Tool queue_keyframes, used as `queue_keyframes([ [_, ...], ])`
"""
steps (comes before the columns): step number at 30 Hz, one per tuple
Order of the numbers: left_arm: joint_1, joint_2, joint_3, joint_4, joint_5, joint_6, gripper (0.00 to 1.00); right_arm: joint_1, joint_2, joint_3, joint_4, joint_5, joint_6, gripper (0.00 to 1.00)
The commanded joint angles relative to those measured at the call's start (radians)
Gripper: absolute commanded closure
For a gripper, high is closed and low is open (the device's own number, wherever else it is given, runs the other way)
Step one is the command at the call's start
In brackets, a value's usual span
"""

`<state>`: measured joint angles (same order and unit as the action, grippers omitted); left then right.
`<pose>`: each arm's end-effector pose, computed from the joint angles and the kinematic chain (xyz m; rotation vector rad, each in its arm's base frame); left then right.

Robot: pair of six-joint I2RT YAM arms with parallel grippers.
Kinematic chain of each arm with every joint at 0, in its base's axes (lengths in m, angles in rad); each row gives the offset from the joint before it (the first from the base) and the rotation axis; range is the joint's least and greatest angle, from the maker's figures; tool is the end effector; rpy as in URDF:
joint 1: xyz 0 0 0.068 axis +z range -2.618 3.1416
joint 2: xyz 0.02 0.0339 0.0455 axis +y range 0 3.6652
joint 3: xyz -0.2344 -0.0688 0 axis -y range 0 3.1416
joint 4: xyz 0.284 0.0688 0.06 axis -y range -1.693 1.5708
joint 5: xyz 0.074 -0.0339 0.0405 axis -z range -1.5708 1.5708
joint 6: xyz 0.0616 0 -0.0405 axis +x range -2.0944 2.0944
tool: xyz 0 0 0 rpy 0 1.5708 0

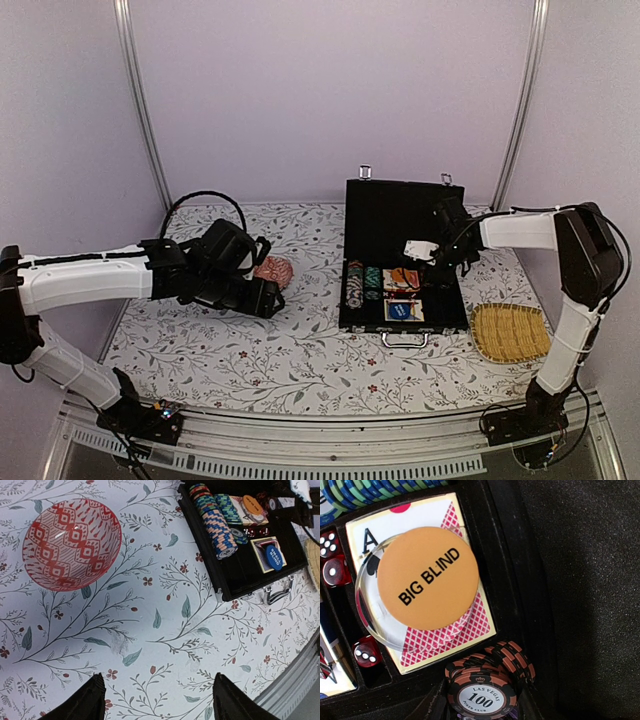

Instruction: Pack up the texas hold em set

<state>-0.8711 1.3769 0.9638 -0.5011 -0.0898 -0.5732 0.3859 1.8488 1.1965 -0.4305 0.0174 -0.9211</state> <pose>0.2242 -0.2578 0.1772 0.3396 2.5262 -0.4879 0.3803 0.1533 0.0944 -1.6178 2.1222 -0.1981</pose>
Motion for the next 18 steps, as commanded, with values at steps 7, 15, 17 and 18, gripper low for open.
queue_keyframes([
  [7,0.014,0.015,0.013,0.024,0.001,0.012,0.25,0.013,-0.064,-0.032,-0.015,0.032,0.02,0.49],
  [15,0.014,0.026,0.015,0.029,0.009,0.016,0.26,0.013,-0.073,-0.024,-0.022,0.046,0.027,0.48],
  [17,0.014,0.023,0.014,0.029,0.01,0.015,0.26,0.013,-0.077,-0.02,-0.027,0.041,0.028,0.48],
  [18,0.014,0.021,0.013,0.029,0.01,0.014,0.26,0.014,-0.081,-0.017,-0.035,0.035,0.029,0.48],
])
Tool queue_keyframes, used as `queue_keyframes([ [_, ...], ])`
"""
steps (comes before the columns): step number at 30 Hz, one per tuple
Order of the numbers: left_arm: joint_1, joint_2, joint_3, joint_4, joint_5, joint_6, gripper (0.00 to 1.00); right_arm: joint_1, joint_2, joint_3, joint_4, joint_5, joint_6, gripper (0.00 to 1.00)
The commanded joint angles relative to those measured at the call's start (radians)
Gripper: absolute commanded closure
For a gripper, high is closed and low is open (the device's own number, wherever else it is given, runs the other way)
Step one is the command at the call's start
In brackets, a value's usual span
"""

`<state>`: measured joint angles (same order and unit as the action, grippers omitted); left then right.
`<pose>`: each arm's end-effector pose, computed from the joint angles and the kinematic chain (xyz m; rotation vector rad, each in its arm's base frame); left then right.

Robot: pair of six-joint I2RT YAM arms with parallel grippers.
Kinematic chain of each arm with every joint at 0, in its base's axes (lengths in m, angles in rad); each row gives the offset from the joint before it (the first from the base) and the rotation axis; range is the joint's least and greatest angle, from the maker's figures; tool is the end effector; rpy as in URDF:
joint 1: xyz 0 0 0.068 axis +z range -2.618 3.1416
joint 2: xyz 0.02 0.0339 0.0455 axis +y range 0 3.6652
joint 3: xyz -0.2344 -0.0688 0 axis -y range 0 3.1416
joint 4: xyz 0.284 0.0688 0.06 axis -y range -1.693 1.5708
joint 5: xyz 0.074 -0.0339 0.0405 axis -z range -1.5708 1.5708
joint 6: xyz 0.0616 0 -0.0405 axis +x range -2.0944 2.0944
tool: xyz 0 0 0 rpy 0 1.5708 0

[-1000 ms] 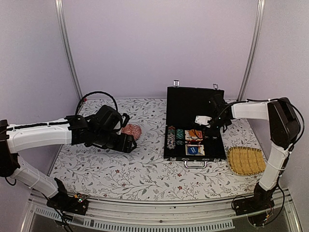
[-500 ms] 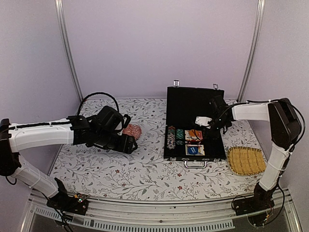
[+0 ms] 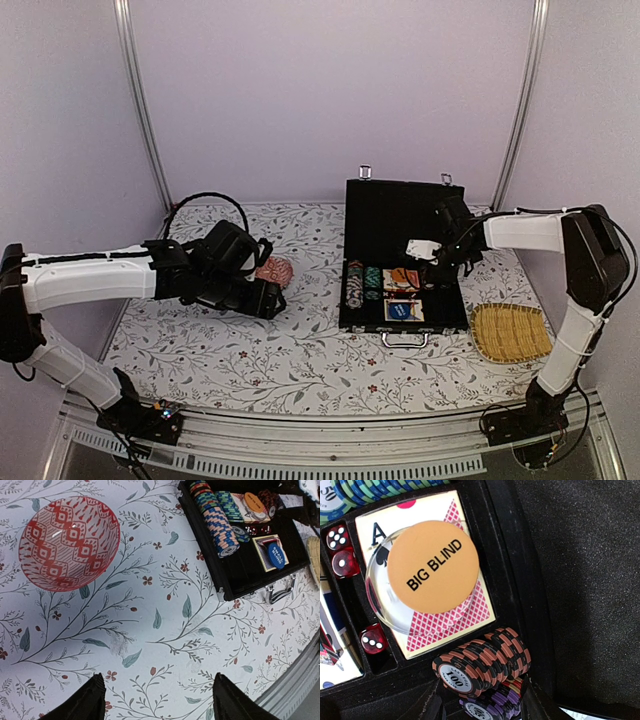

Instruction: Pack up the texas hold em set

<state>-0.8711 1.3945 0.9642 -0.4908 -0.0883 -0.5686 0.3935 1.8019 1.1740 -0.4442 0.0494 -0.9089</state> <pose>0.2256 -0.2596 0.1725 0.3474 2.5315 -0.4824 0.3739 0.1519 0.1044 -1.6002 2.1273 -0.2363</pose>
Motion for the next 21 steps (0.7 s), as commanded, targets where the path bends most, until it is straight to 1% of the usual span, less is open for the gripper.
queue_keyframes([
  [1,0.012,0.0,0.011,0.017,0.007,0.009,0.26,0.005,-0.043,0.009,-0.031,-0.004,0.02,0.48],
  [5,0.013,-0.004,0.005,0.018,0.004,0.01,0.26,0.006,-0.091,0.022,-0.073,-0.039,0.036,0.48],
  [9,0.013,0.004,0.009,0.019,0.011,0.013,0.26,-0.003,-0.175,0.009,-0.081,-0.056,0.054,0.48],
  [12,0.014,0.004,0.019,0.023,0.013,0.021,0.27,-0.031,-0.254,0.022,-0.1,-0.116,0.064,0.45],
  [14,0.012,-0.015,0.019,0.038,-0.009,0.021,0.27,-0.073,-0.308,0.044,-0.111,-0.193,0.082,0.43],
  [16,0.014,-0.038,0.011,0.068,-0.021,0.028,0.27,-0.124,-0.341,0.1,-0.119,-0.267,0.114,0.43],
  [18,0.014,-0.049,0.013,0.083,-0.024,0.035,0.26,-0.183,-0.358,0.158,-0.122,-0.343,0.173,0.42],
  [21,0.014,-0.044,0.025,0.106,0.003,0.065,0.32,-0.269,-0.347,0.255,-0.119,-0.441,0.254,0.42],
])
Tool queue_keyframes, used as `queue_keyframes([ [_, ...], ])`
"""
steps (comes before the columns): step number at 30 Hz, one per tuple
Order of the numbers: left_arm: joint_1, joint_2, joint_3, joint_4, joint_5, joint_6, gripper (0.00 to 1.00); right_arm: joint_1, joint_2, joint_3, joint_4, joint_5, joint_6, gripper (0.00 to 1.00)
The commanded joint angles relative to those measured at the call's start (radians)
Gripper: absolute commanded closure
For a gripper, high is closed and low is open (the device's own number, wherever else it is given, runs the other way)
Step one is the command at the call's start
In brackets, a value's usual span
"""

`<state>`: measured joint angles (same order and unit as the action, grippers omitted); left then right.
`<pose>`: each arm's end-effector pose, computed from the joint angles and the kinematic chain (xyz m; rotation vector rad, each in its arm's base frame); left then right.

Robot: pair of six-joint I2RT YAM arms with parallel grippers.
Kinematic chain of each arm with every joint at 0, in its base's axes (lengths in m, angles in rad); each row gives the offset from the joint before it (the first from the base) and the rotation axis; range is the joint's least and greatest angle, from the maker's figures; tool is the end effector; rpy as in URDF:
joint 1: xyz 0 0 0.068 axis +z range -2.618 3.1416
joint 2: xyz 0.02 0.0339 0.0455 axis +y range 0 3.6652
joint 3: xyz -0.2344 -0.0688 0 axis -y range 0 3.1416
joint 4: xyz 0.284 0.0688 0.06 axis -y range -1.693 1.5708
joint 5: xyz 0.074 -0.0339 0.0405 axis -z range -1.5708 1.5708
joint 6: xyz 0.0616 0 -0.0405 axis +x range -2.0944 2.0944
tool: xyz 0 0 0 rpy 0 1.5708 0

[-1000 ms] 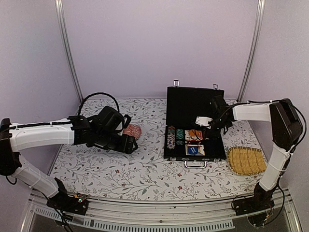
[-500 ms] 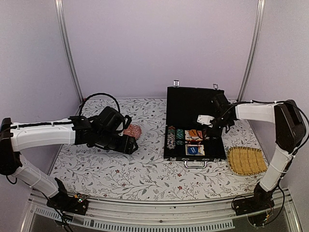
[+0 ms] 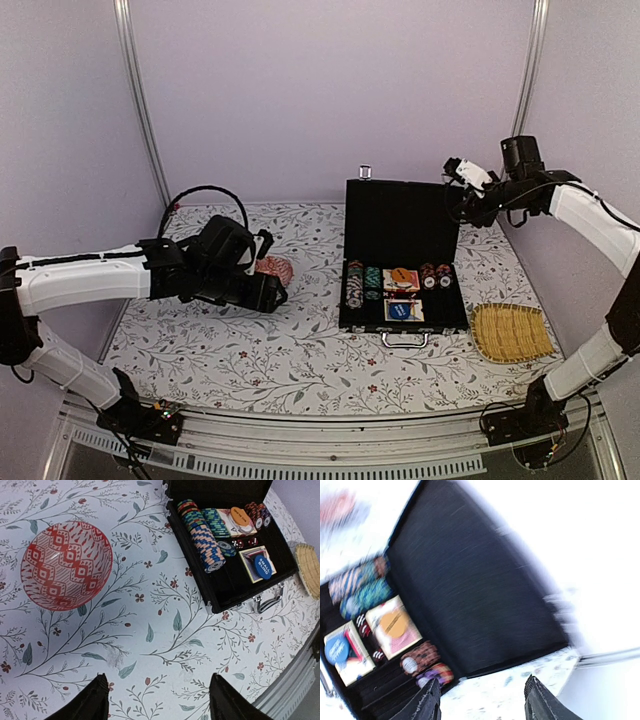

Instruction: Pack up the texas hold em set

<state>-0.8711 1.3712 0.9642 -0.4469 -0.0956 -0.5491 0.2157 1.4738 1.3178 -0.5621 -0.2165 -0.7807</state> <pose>0.2280 -0.2617 0.1839 0.3550 2.4642 -0.5176 0.3764 0.0960 0.2737 -1.1813 1.9375 -0.0504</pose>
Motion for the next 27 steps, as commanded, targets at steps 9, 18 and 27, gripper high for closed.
queue_keyframes([
  [9,0.013,-0.035,0.023,0.169,0.062,0.03,0.33,-0.292,0.203,0.361,0.024,-0.395,0.452,0.45],
  [18,-0.016,-0.04,0.002,0.182,0.094,-0.022,0.33,-0.387,0.467,0.504,0.088,-0.511,0.697,0.51],
  [27,-0.048,-0.038,-0.02,0.178,0.091,-0.049,0.33,-0.388,0.643,0.563,0.085,-0.728,0.736,0.51],
])
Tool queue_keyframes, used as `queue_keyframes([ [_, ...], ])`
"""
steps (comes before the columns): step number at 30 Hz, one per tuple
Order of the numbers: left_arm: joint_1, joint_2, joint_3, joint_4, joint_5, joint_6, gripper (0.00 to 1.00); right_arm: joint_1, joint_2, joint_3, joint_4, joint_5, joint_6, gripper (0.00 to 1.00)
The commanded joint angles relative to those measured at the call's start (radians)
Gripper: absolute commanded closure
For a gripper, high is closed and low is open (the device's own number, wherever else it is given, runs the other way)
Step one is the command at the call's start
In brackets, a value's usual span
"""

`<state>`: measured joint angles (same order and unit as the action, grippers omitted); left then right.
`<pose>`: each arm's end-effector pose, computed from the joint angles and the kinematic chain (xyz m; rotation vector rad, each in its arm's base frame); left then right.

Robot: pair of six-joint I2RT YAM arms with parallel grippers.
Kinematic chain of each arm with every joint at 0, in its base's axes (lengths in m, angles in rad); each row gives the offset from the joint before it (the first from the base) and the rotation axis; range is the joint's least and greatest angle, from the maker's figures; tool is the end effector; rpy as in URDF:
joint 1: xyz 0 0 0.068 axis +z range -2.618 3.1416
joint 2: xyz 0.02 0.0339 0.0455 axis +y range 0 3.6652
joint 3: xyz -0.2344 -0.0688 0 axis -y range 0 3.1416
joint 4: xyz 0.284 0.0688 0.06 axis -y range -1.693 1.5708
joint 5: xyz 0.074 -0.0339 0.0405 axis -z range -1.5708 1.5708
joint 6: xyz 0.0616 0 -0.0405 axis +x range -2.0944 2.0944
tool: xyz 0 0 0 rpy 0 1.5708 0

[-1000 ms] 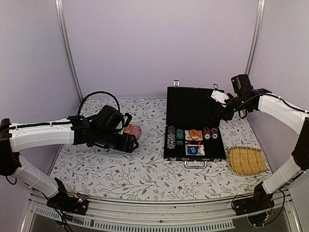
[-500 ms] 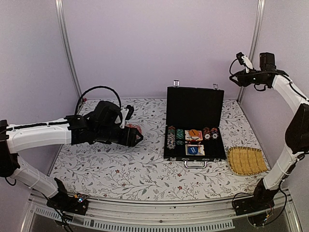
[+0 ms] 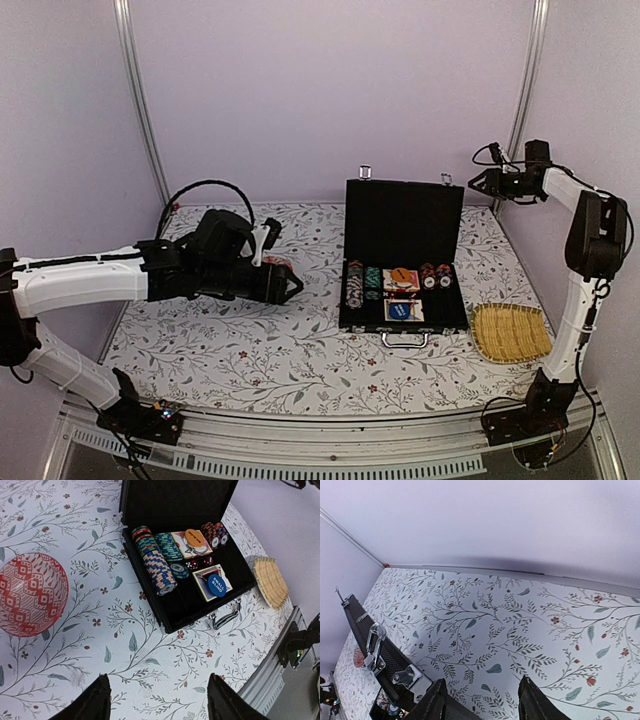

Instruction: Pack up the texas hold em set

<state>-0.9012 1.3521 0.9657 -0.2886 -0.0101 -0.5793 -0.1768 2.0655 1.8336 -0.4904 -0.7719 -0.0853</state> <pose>0.2244 -0.2824 0.2061 0.3735 2.3361 -0.7578 0.5097 -0.0474 0.2348 -0.2908 2.1290 0.7266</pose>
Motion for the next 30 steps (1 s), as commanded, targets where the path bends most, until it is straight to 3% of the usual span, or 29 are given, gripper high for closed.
queue_keyframes([
  [1,-0.021,-0.017,-0.023,0.018,0.007,-0.021,0.33,0.006,0.065,0.05,0.013,-0.194,0.048,0.51],
  [11,-0.028,0.028,-0.011,0.022,0.016,-0.021,0.33,0.008,0.127,0.036,0.013,-0.47,0.053,0.52],
  [18,-0.029,0.065,0.008,0.023,0.018,-0.004,0.33,0.027,0.049,-0.06,-0.011,-0.532,-0.028,0.54],
  [23,-0.028,0.071,0.004,0.026,0.015,-0.003,0.33,0.041,-0.037,-0.133,-0.146,-0.526,-0.155,0.55],
  [30,-0.026,0.051,-0.012,0.031,-0.034,0.017,0.33,0.04,-0.186,-0.242,-0.485,-0.417,-0.517,0.56],
])
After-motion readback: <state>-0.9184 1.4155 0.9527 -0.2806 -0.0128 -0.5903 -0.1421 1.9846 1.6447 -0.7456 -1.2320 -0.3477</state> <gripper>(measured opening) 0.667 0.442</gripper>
